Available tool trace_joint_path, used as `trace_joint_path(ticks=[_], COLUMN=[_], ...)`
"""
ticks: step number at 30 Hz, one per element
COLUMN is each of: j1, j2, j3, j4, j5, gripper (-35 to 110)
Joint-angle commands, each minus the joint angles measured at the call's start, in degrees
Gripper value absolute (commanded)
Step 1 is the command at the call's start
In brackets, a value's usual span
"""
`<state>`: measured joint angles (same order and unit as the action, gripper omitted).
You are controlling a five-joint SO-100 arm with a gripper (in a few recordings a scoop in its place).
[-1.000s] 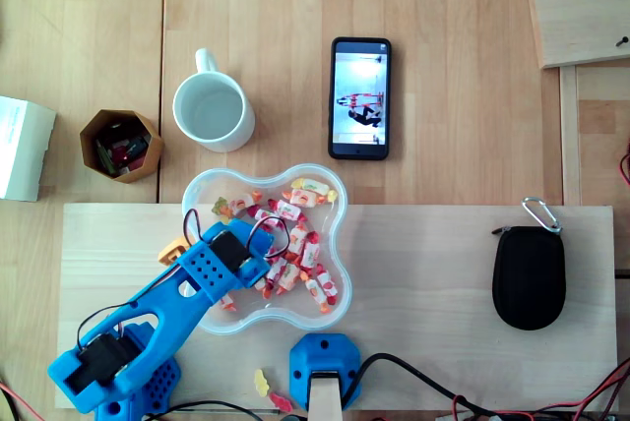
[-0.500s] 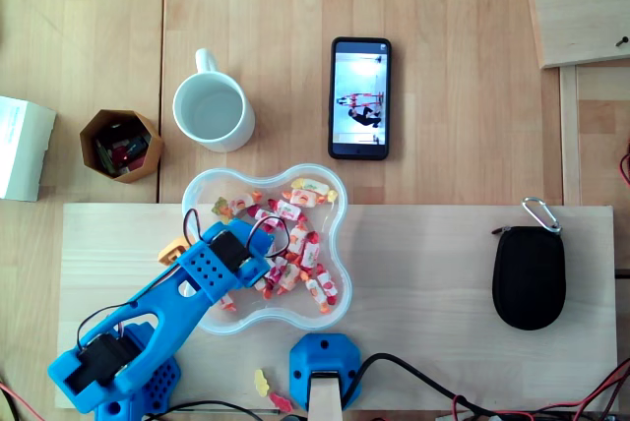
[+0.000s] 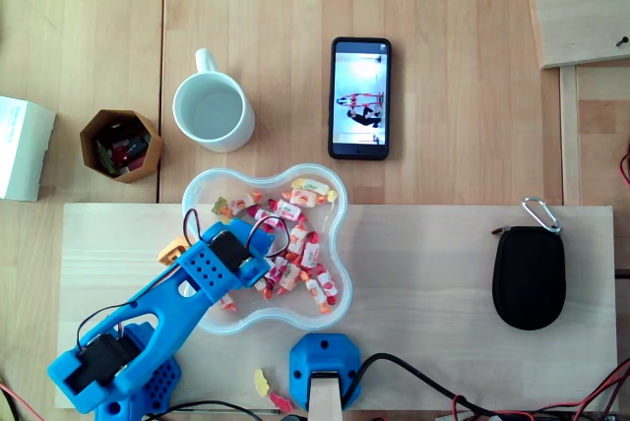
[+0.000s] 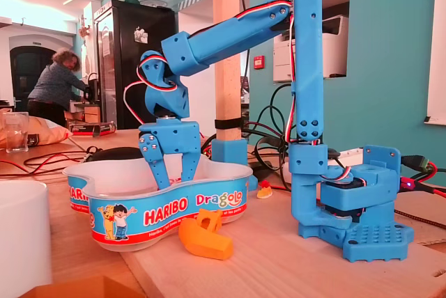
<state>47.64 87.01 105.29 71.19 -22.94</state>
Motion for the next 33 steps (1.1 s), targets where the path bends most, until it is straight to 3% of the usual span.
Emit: trace_joint_path(ticks=[1, 33], j1=[0.4, 0.4], j2=[2.7, 12.1], j3=[-1.3, -6.4], j4=[0.8, 1.9], j5=[-0.9, 1.5], gripper=[-3, -3])
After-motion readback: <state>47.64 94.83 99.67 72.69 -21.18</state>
